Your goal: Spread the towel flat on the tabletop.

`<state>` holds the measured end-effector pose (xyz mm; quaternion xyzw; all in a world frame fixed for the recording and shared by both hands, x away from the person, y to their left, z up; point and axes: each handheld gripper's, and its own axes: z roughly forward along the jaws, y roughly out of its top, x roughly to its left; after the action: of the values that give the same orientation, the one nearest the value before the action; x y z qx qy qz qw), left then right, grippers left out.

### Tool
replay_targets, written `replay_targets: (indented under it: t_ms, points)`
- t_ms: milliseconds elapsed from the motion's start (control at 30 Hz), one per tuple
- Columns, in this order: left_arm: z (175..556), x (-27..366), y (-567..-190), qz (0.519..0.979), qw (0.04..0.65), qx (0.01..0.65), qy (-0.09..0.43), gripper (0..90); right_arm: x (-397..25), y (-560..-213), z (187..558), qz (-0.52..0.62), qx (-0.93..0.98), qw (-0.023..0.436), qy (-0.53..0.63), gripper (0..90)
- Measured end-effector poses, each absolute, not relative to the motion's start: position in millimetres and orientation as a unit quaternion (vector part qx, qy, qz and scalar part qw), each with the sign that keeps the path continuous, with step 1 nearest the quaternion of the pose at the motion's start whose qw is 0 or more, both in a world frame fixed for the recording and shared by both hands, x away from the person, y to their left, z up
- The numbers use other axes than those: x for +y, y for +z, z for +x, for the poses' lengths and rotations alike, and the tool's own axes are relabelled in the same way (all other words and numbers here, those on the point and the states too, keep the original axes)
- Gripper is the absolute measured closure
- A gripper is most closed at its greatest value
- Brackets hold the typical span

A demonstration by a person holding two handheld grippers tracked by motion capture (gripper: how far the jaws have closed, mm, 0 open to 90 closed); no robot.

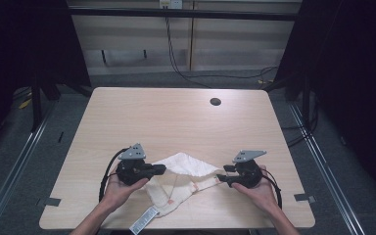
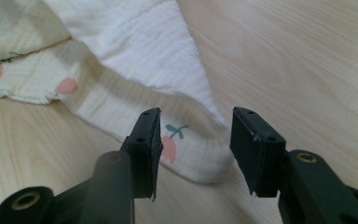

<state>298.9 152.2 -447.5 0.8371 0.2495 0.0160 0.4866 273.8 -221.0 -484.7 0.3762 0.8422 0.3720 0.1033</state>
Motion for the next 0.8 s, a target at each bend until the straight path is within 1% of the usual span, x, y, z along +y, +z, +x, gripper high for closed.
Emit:
replay_targets:
  t_ms: [167, 400, 433, 467, 567, 600, 633, 667, 767, 800]
  points:
    - [303.5, 163.9, -446.1, 0.828, 0.494, 0.263, 0.021, 86.5, -219.6, -486.7, 275.7, 0.380, 0.845, 0.106, 0.360, 55.8]
    - [305.3, 181.1, -451.7, 0.824, 0.494, 0.276, 0.019, 86.6, -227.9, -492.9, 279.0, 0.386, 0.844, 0.095, 0.360, 58.1]
    - [305.5, 183.8, -452.0, 0.827, 0.491, 0.274, 0.022, 86.5, -229.4, -493.0, 279.5, 0.384, 0.842, 0.091, 0.368, 62.2]
    - [305.7, 186.2, -452.3, 0.826, 0.491, 0.277, 0.024, 86.5, -230.6, -492.1, 279.6, 0.384, 0.838, 0.091, 0.376, 63.9]
    - [307.6, 192.7, -453.4, 0.820, 0.496, 0.285, 0.020, 86.4, -234.4, -491.2, 281.3, 0.385, 0.828, 0.064, 0.403, 68.1]
    - [308.0, 193.6, -453.7, 0.820, 0.496, 0.286, 0.020, 86.5, -234.4, -491.5, 281.4, 0.389, 0.827, 0.061, 0.401, 68.4]
    - [308.5, 194.3, -454.1, 0.820, 0.495, 0.285, 0.019, 86.5, -234.7, -492.8, 281.9, 0.389, 0.824, 0.047, 0.410, 71.5]
    - [308.6, 194.4, -455.0, 0.821, 0.494, 0.286, 0.018, 86.5, -234.7, -492.8, 281.9, 0.389, 0.824, 0.047, 0.410, 71.5]
    - [308.0, 194.2, -456.6, 0.826, 0.489, 0.279, 0.017, 86.5, -234.8, -491.2, 282.5, 0.383, 0.819, 0.044, 0.426, 79.1]
    - [307.4, 194.2, -456.5, 0.826, 0.490, 0.277, 0.017, 86.4, -236.7, -487.4, 282.4, 0.379, 0.811, 0.044, 0.444, 83.7]
